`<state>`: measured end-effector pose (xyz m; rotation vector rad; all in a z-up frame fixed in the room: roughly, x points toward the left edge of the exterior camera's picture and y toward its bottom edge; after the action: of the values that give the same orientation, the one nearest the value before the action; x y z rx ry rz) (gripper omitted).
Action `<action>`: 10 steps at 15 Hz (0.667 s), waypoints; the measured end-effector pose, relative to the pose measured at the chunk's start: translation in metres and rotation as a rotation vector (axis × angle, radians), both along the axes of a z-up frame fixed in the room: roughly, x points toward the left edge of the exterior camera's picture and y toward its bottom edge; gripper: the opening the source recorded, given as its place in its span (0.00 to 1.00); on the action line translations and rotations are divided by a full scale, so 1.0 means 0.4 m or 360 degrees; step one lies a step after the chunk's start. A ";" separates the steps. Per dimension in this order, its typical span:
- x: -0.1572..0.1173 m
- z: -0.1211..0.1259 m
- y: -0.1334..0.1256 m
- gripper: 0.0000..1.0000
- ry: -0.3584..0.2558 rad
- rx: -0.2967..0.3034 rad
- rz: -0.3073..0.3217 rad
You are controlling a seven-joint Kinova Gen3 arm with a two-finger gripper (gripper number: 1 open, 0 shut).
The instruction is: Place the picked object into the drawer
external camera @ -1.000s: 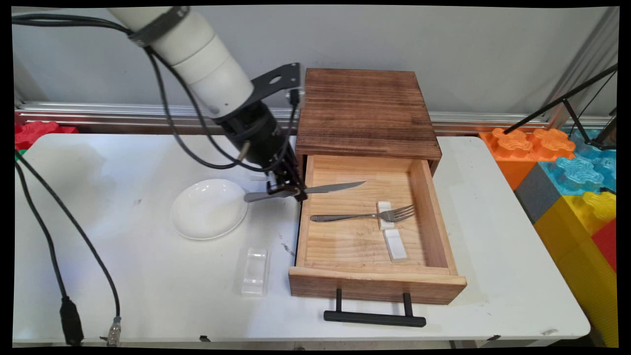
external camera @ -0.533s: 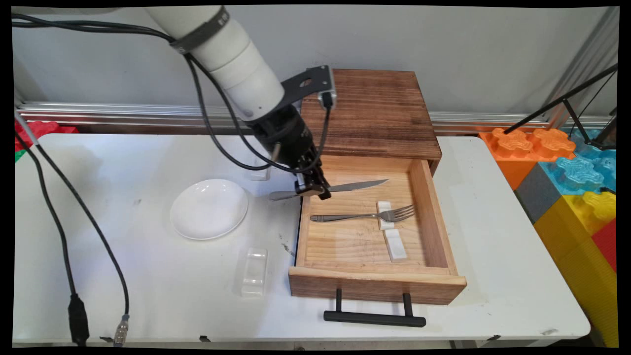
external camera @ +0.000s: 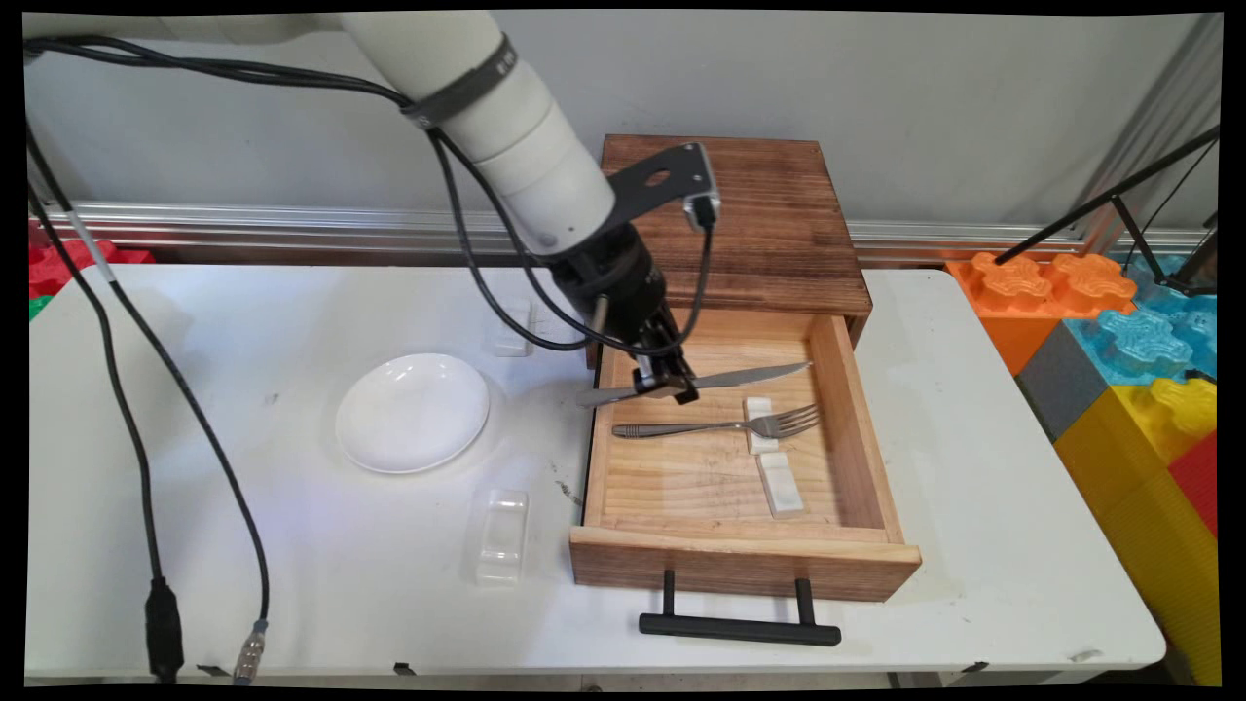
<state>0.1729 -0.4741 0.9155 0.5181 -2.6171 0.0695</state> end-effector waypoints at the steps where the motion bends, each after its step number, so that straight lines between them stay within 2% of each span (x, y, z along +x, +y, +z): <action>1: -0.012 -0.004 -0.003 0.00 0.0007 -0.0001 0.0000; 10: -0.087 -0.053 -0.013 0.00 0.0049 0.0005 -0.0021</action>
<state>0.1381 -0.4794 0.8944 0.4989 -2.5905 0.0524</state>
